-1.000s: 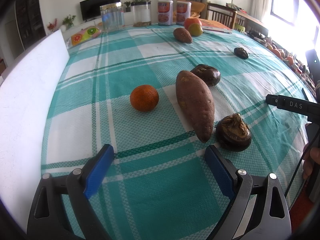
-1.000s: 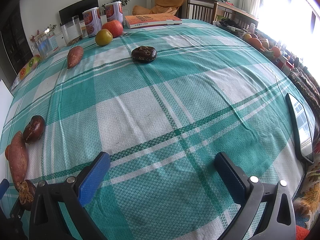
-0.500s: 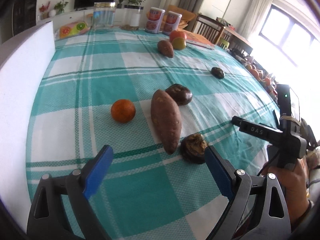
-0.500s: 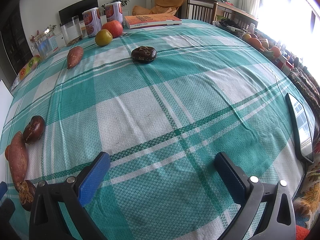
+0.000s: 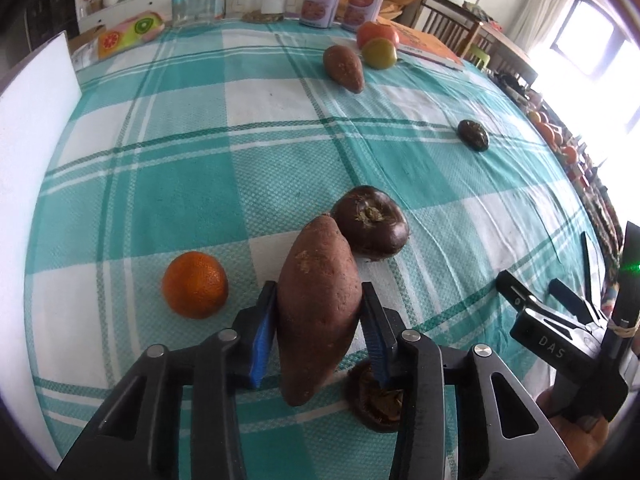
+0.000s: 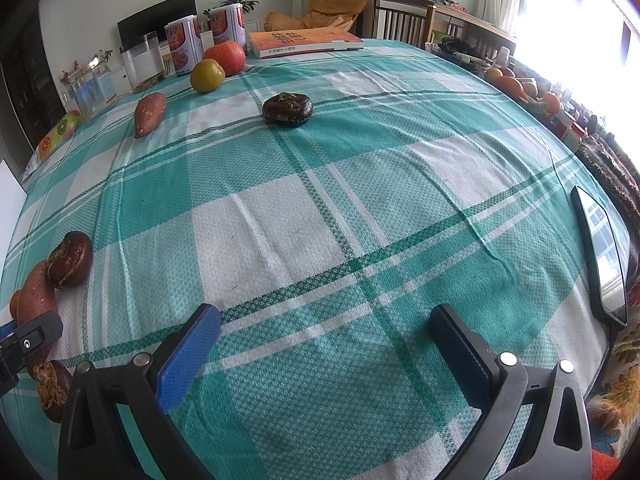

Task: Organize fruits
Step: 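Grasp the long sweet potato with the left tool, then carry the sweet potato into the white box and release it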

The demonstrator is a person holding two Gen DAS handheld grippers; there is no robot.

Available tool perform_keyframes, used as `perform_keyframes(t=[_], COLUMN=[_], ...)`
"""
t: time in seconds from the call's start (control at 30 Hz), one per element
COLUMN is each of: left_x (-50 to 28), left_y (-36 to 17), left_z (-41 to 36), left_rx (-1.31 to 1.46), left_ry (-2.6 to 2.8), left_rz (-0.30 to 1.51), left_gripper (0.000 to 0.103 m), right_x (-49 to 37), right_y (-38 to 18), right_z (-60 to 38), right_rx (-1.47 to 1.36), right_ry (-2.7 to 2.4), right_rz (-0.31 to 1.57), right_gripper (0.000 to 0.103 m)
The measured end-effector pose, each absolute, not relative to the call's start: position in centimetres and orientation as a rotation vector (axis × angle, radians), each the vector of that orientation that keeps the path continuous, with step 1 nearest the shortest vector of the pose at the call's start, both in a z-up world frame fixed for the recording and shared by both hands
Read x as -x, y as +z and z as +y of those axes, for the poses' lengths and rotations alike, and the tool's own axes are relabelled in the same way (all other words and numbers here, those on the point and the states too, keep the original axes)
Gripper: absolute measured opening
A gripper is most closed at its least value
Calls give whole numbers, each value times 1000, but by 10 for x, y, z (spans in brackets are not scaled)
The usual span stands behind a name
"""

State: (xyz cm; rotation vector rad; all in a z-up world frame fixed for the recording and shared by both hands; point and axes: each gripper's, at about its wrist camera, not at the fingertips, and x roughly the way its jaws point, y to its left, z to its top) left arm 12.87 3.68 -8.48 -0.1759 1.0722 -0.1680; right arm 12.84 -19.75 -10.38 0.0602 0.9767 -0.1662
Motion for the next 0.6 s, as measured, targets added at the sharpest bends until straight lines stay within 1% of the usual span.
perform_keyframes(t=[0.1,0.17,0.23,0.3,0.37,0.43,0.5,0.53,0.57,0.6], left_x=[-120,-108,-93,-78,-62,-45,-29,-23,-18,-13], left_y=[-77,-65,-50,-34,-21,-10,-2,0,2,4], left_z=[44,49,57,67,77,85,92,96,98,102], left_rx=[225,245,279,303,319,328,328,327,325,324], left_ry=[-197,-215,-242,-262,-271,-277,-278,-279,-279,-276], left_rz=[1053,1023,994,969,947,930,916,911,907,904], left_gripper=[41,41,41,41,41,41,41,41,41,41], right_x=[-125,-117,-108,-100,-90,-83,-87,-91,-93,-94], right_y=[-98,-85,-74,-69,-65,-69,-83,-90,-96,-97], right_z=[-205,-213,-207,-177,-136,-100,-82,-76,-74,-72], right_rx=[-136,-300,-372,-322,-173,-36,-4,4,20,38], right_ry=[-114,83,308,528,650,700,705,691,673,655], right_rz=[952,870,817,821,828,842,897,923,941,935], right_gripper=[103,103,103,103,101,93,82,80,75,63])
